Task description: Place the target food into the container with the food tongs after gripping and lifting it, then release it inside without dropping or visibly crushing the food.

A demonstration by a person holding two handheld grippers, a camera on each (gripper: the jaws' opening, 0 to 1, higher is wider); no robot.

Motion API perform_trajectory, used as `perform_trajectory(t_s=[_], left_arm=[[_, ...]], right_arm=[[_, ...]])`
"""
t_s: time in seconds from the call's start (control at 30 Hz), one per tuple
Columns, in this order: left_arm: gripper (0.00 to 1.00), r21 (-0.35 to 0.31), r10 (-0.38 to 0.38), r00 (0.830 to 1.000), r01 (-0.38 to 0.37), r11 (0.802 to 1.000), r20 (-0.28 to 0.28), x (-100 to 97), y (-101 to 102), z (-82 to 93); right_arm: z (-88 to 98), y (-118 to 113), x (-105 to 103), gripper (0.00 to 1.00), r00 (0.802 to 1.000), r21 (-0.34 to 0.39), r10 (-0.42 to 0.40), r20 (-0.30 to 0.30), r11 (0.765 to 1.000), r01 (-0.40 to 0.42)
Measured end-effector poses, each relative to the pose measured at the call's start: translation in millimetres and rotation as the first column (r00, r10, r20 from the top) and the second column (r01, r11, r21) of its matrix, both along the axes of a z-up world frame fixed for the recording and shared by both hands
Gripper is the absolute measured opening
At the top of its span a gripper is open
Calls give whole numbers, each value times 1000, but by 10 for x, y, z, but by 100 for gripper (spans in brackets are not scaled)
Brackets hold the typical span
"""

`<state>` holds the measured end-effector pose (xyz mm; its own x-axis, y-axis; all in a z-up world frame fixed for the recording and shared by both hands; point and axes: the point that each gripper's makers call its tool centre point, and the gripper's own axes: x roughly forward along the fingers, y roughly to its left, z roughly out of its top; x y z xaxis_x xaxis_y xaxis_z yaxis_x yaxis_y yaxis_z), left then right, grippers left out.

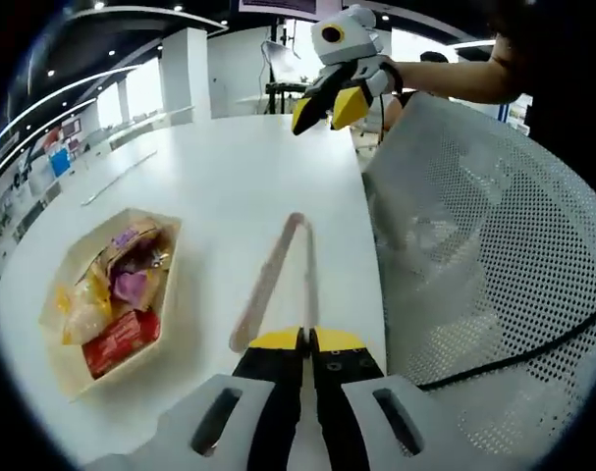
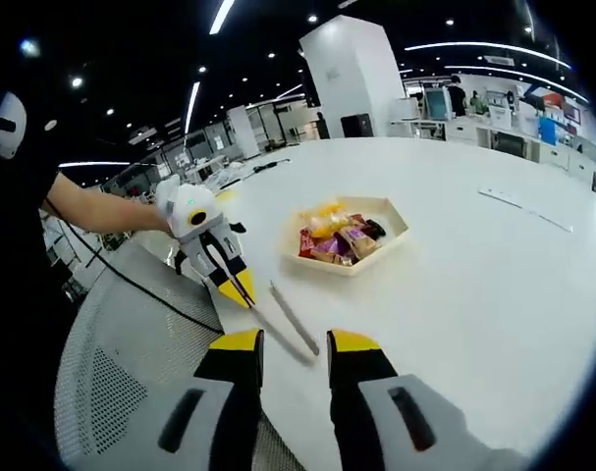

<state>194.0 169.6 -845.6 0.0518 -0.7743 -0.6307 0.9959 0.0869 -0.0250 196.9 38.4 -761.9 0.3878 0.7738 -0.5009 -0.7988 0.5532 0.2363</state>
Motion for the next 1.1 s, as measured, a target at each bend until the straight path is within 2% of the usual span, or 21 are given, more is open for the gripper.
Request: perform_trajectory(t_s=[0.07,0.17,0.23,0.3,0.37,0.43,0.47,0.5,0.53,0.57,0.6,0.63,0.67,0.7,0.73,0.77,0.8,0.83,0.93,1.0,1.1], left_arm=[[0,-18,9,1000,-9,1000,-1,-2,6,7],[2,-39,69,996,-71,997,-52,1,40,40],[17,-63,121,989,-126,990,-90,-25,94,122],[28,-107,157,985,-163,981,-65,-15,155,264],[36,-123,205,973,-217,968,-102,-42,227,381],[56,-138,282,952,-296,945,-115,-36,333,546],[66,-139,327,937,-343,929,-123,-16,387,600],[80,-128,376,917,-392,911,-135,-5,467,638],[92,-174,431,888,-455,873,-160,-3,519,769],[100,-221,475,863,-504,835,-172,-16,572,899],[93,-219,489,860,-511,832,-147,-47,639,952],[95,-205,553,822,-569,796,-133,-54,721,974],[100,-208,578,809,-587,783,-106,-84,763,1009],[98,-206,614,785,-615,761,-77,-182,822,1065],[99,-212,638,766,-637,741,-72,-221,849,1097],[99,-216,653,754,-651,728,-74,-271,858,1113],[100,-222,679,730,-676,702,-78,-328,890,1140],[100,-227,695,715,-692,685,-81,-353,913,1150],[100,-291,753,648,-746,599,-114,-345,1016,1219],[100,-293,754,644,-752,591,-130,-357,1073,1212],[100,-301,757,645,-745,595,-100,-339,1134,1249]], right_arm=[[-17,-49,-38,27,1000,7,-22,-20,1000,22],[-16,-101,-67,32,999,10,-49,-24,999,49],[-2,-129,-87,38,998,18,-67,-22,998,67],[28,-118,-114,44,997,36,-73,-23,997,74],[47,-95,-148,54,997,43,-76,-25,996,77],[70,-64,-197,68,996,49,-80,-37,995,81],[83,-57,-211,76,995,53,-86,-41,995,88],[125,-49,-228,87,995,68,-98,-35,993,100],[142,-48,-230,96,994,75,-102,-30,992,104],[185,-58,-236,100,993,82,-118,-11,990,119],[198,-89,-264,100,992,69,-123,-5,990,123],[201,-110,-282,100,991,57,-134,0,989,134],[187,-189,-265,100,986,19,-163,22,987,162],[148,-273,-310,100,984,-41,-173,35,984,174],[139,-287,-341,100,983,-49,-181,26,982,182],[140,-291,-371,100,983,-49,-182,20,982,183],[152,-311,-403,100,982,-47,-187,20,981,188],[164,-331,-418,100,980,-47,-197,20,979,198],[284,-372,-414,100,968,14,-247,39,969,246],[271,-424,-430,100,967,10,-251,38,968,251],[223,-464,-492,100,968,-12,-248,41,968,249]])
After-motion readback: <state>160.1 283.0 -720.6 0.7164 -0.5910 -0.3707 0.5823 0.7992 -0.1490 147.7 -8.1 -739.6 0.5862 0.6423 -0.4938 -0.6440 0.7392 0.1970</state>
